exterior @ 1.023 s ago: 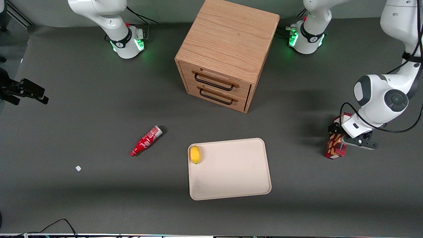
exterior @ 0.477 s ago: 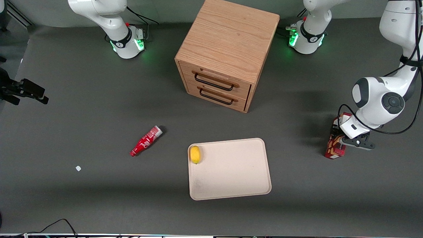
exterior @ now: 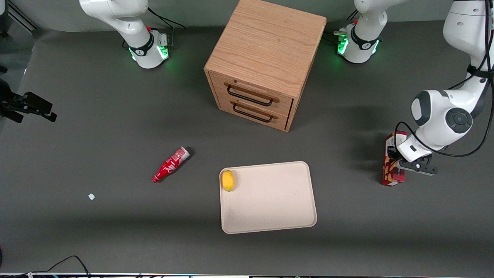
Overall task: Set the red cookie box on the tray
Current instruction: 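Lift the cookie box upright with the left gripper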
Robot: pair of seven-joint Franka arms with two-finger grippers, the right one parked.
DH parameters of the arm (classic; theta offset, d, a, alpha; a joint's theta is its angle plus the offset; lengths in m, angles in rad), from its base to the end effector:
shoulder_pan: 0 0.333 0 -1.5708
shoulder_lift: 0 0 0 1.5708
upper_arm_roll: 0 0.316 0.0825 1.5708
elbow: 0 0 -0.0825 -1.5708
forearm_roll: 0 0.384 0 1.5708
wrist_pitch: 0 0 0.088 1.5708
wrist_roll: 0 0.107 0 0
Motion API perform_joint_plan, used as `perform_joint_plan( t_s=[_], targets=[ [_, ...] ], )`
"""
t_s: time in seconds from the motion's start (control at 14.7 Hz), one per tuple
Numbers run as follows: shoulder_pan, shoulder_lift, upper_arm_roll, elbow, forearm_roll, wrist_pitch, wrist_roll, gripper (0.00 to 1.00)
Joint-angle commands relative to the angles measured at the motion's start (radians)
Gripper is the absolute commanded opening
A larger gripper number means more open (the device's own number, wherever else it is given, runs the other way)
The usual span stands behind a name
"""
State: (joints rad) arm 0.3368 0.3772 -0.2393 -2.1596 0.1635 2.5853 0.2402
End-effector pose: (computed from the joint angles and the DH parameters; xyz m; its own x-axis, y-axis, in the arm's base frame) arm 0.5709 0.0532 0.2309 0.9645 -0.2573 0.0600 -0.2564 -0.9663 -0.0223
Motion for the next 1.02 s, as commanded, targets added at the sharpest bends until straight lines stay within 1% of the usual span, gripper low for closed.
perform_joint_plan(
  t_s=[0.0, 0.14, 0.27, 0.48, 0.61, 0.82, 0.95],
  targets=[
    [-0.013, -0.064, 0.008, 0.052, 0.002, -0.135, -0.01, 0.0],
    [-0.015, -0.09, 0.003, 0.131, -0.006, -0.279, -0.005, 0.0],
    [-0.024, -0.107, -0.012, 0.211, -0.025, -0.382, -0.007, 0.0],
    [-0.05, -0.113, -0.035, 0.36, -0.111, -0.538, -0.048, 0.0],
    [-0.065, -0.103, -0.073, 0.463, -0.121, -0.623, -0.132, 0.0],
    [-0.145, -0.032, -0.092, 0.657, -0.124, -0.752, -0.299, 0.0],
    [-0.183, 0.02, -0.132, 0.74, -0.125, -0.777, -0.433, 0.0]
  ],
)
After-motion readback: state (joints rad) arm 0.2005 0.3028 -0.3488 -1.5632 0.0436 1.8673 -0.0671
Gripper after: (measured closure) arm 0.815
